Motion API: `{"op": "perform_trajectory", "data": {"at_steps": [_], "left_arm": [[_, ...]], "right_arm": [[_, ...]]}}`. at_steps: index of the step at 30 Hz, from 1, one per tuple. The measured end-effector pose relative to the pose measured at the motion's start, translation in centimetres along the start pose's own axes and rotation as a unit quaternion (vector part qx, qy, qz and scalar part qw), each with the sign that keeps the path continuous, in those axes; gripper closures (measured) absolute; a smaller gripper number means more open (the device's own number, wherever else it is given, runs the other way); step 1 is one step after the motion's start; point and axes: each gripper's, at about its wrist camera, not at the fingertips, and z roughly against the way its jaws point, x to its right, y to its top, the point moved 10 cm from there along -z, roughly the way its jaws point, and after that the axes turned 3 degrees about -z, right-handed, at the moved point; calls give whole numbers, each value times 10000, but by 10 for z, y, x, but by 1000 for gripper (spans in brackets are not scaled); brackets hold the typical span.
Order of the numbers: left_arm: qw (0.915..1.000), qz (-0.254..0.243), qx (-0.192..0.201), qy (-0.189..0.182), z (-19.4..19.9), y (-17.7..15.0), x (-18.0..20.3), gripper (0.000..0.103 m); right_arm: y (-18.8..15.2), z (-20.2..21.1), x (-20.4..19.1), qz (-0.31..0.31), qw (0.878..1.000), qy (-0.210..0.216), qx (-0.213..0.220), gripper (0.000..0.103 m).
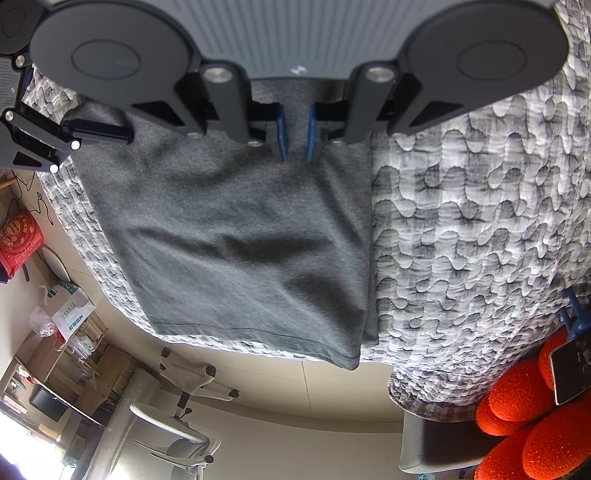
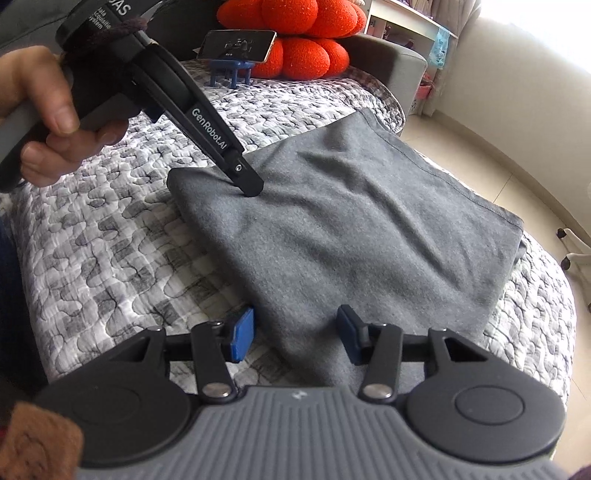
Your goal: Fold clothes
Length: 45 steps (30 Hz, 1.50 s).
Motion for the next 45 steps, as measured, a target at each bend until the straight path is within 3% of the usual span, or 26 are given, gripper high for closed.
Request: {"op": "perform_trajectory", "data": {"at_steps": [3, 5, 7, 10, 17, 20, 21, 27, 31, 35, 37, 40, 45], "left_arm": [[10000, 16, -6, -17, -1, 1, 0, 91], [10000, 33, -10, -33, 0, 1, -1, 90], [10000, 43, -12, -45, -1, 1, -1, 90], [10000, 53, -14, -55, 0, 1, -1, 90], [9999, 71, -16, -86, -1, 2, -1, 88], [10000, 33, -11, -69, -2, 2, 0, 87], [10000, 32, -11, -70, -2, 2, 1, 86], [10000, 33, -13, -79, -3, 3, 1, 86], [10000, 21, -13, -86, -2, 3, 0, 85], [9999, -17, -13, -101, -2, 3, 1, 83], [9999, -104, 5, -116, 0, 3, 3, 74], [9990, -365, 169, 196, 6, 8, 2, 65], [9981, -206, 533, -215, 14, 27, 9, 65]], "right_arm": [[1, -1, 0, 34, 10000, -25, 17, 57], [3, -1, 0, 56, 10000, -26, 37, 64], [6, 3, -1, 44, 9999, -22, 89, 82], [11, 8, 0, 44, 9998, -55, 181, 87], [11, 9, -2, 158, 9996, -97, 189, 87], [8, 8, -5, 350, 9991, -160, 171, 80], [6, 7, -5, 439, 9987, -209, 160, 71], [6, 7, -7, 587, 9978, -253, 198, 70], [9, 10, -6, 604, 9975, -257, 250, 88], [11, 12, -6, 621, 9973, -260, 302, 90], [13, 13, -5, 630, 9971, -262, 328, 91], [14, 13, -6, 650, 9970, -266, 337, 91], [16, 11, -6, 642, 9970, -266, 349, 91]]}}
